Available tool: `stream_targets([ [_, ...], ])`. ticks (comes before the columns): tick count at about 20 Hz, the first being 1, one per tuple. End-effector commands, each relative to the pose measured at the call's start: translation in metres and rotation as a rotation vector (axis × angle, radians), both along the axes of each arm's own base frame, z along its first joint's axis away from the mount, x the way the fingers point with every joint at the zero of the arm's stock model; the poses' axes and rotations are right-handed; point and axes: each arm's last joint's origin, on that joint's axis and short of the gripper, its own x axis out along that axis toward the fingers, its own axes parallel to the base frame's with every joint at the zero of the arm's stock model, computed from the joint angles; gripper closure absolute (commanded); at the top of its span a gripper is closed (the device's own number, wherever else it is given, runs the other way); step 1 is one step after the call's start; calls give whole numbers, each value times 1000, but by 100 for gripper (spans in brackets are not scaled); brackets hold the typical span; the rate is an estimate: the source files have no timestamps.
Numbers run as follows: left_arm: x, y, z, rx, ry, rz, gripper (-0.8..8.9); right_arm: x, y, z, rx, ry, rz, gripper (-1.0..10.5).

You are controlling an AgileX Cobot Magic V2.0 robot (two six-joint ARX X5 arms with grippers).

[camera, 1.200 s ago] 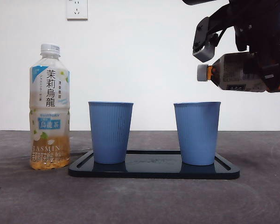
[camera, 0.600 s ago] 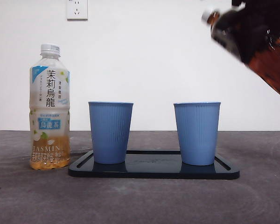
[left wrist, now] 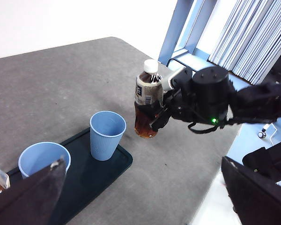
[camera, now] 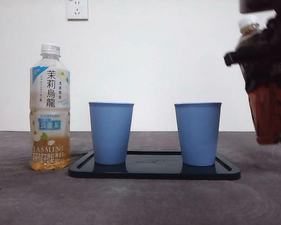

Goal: Pour the drink into the cup

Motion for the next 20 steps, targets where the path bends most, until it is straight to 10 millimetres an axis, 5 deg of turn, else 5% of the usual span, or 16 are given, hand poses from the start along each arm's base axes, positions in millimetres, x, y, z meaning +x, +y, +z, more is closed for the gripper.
stream_targets([
  [1,-1,0,7,-1,-42,-5,282,5,-8,-6,94,-111,-28,784],
  [7,-1,0,7,-1,-43,-5,282,16,-31,-30,183,-176,25,784],
  [20,-1,0,7,-1,-43,-5,282,37,-28,-50,146,-195,107,784],
])
